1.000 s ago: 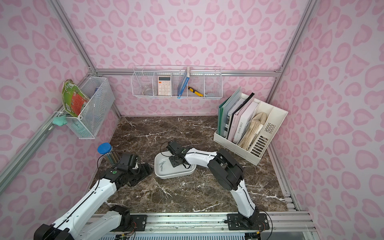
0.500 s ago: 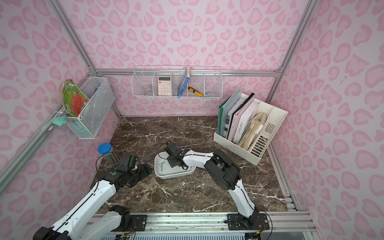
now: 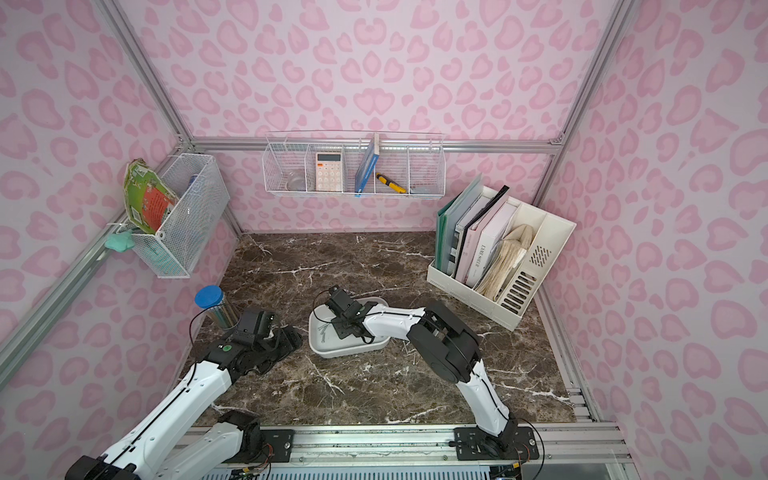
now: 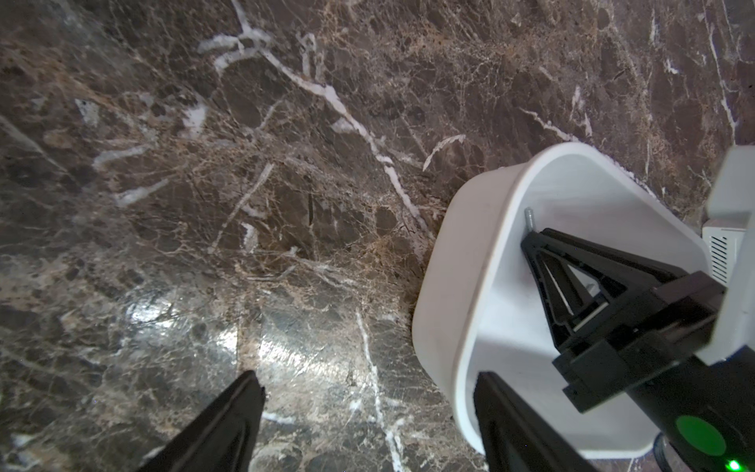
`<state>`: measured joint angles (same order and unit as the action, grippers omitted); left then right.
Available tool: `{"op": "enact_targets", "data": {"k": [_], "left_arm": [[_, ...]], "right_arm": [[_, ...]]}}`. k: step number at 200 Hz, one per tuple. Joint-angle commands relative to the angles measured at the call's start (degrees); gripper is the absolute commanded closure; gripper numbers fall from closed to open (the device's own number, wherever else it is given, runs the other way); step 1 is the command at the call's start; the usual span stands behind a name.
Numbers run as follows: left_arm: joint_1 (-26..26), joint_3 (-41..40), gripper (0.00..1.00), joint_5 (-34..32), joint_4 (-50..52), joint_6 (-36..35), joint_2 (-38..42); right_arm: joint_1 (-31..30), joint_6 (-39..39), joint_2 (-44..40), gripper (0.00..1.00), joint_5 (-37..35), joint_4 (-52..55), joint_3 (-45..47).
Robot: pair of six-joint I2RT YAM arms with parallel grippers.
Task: Take out the screws from the storage box
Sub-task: Pick up the screw from the storage box.
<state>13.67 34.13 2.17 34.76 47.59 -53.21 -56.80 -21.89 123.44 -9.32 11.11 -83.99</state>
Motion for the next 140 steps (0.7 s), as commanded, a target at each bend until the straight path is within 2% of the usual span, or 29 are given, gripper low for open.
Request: {"op": "enact_targets", "data": {"k": [1,26,63,85,106,140], "left_arm": [[-0.03,-0.09,0.14,0.02,-0.19,0.04,0.34],[-0.05,0.02,0.14,0.1,0.04,0.05,0.48],[-0.04,0.15,0.14,0.02,0.3,-0.12,0.48],[-0.05,0.33,0.14,0.11,0.48,-0.28,0.41],[-0.04,0.35,0.14,0.02,0.57,-0.26,0.45],[-0.04,0.52,0.14,0.42,0.98,-0.39,0.04]], "right_arm": [[-0.05,-0.7,-0.56,0.83,1.14,3.82,0.4],[0.08,-0.65,-0.22,0.84,1.47,4.08,-0.3],[0.53,-0.22,0.74,0.71,2.0,3.91,-1.31],[0.9,0.08,1.35,0.69,2.59,3.53,-1.53],[1.0,0.42,1.85,0.74,3.2,3.06,-1.58],[0.99,0.49,2.13,0.89,3.54,4.06,-2.31]]}}
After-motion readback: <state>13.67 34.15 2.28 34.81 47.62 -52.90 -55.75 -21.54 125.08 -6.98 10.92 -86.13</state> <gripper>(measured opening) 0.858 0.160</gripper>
